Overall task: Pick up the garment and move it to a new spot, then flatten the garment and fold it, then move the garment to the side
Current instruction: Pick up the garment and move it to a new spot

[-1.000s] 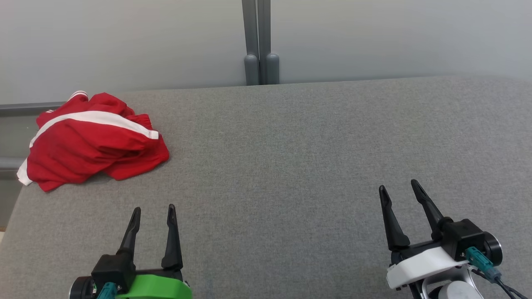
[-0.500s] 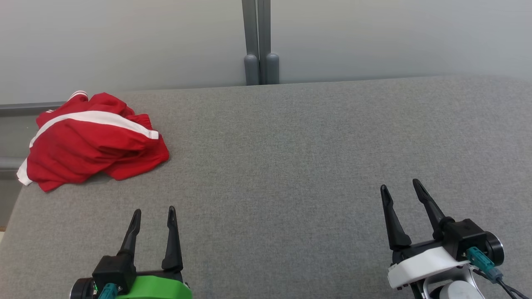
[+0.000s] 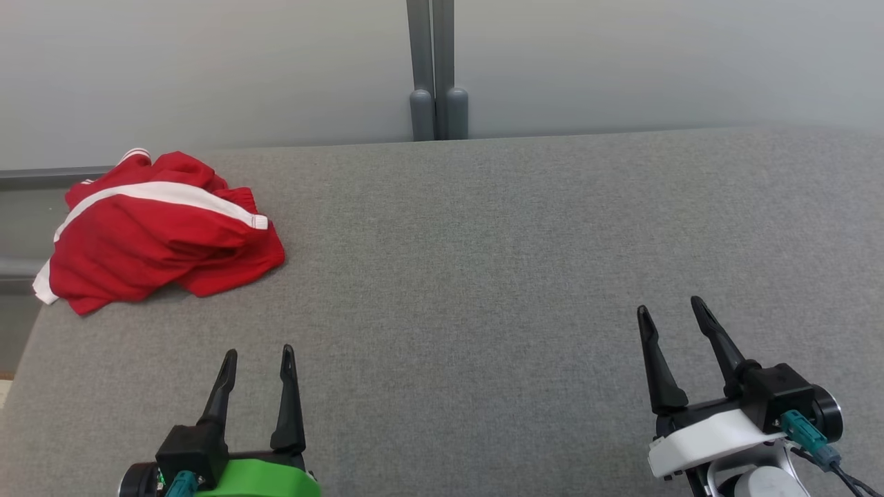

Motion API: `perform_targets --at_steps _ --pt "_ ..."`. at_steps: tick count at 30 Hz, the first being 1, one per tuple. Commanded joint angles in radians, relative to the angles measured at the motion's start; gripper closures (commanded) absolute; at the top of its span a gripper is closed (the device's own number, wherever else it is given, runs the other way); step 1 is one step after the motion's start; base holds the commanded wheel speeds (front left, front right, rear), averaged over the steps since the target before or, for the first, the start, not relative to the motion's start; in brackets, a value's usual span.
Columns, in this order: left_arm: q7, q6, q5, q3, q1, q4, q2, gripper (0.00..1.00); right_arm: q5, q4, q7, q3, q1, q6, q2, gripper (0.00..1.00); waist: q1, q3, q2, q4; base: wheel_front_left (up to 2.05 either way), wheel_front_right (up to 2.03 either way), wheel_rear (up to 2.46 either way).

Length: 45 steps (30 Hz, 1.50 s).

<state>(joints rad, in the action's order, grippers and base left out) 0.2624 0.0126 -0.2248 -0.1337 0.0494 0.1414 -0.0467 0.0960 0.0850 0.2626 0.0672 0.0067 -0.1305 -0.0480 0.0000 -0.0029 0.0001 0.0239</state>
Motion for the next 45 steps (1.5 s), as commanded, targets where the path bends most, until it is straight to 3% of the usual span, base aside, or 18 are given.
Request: perform_targets --at_steps 1,7,19,25,39,45 --pt "0.004 -0.003 0.007 -0.001 -0.01 0.002 -0.007 0.0 0.005 -0.007 0.004 -0.006 0.016 0.0 -0.004 0.0 0.0 -0.001 -0.0001 0.012 0.0 0.0 0.0" --pt "0.004 -0.005 0.016 -0.008 -0.019 -0.005 -0.007 0.0 0.01 -0.02 0.004 -0.019 0.023 0.0 -0.004 0.0 0.0 0.004 -0.0001 0.101 0.0 0.0 0.0" --pt "0.003 -0.011 0.03 0.02 -0.013 -0.018 -0.006 0.0 0.025 -0.026 0.004 -0.004 0.015 0.0 -0.004 0.0 0.0 0.005 -0.0001 0.388 0.0 0.0 0.0" --pt "0.002 -0.016 0.033 0.033 0.003 -0.023 -0.006 0.0 0.033 -0.025 0.004 -0.008 0.016 0.0 -0.004 0.0 0.0 0.001 -0.0001 0.489 0.0 0.0 0.0" --pt "0.002 0.002 0.014 0.062 0.028 -0.066 -0.005 0.0 0.018 -0.01 0.004 0.029 -0.024 0.0 -0.004 0.0 0.0 0.036 -0.0001 0.508 0.0 0.0 0.0" --pt "0.003 -0.036 0.062 0.041 -0.046 -0.031 -0.011 0.0 0.007 -0.025 0.004 -0.016 -0.01 0.0 -0.004 0.0 0.0 0.06 -0.0001 0.505 0.0 0.0 0.0"
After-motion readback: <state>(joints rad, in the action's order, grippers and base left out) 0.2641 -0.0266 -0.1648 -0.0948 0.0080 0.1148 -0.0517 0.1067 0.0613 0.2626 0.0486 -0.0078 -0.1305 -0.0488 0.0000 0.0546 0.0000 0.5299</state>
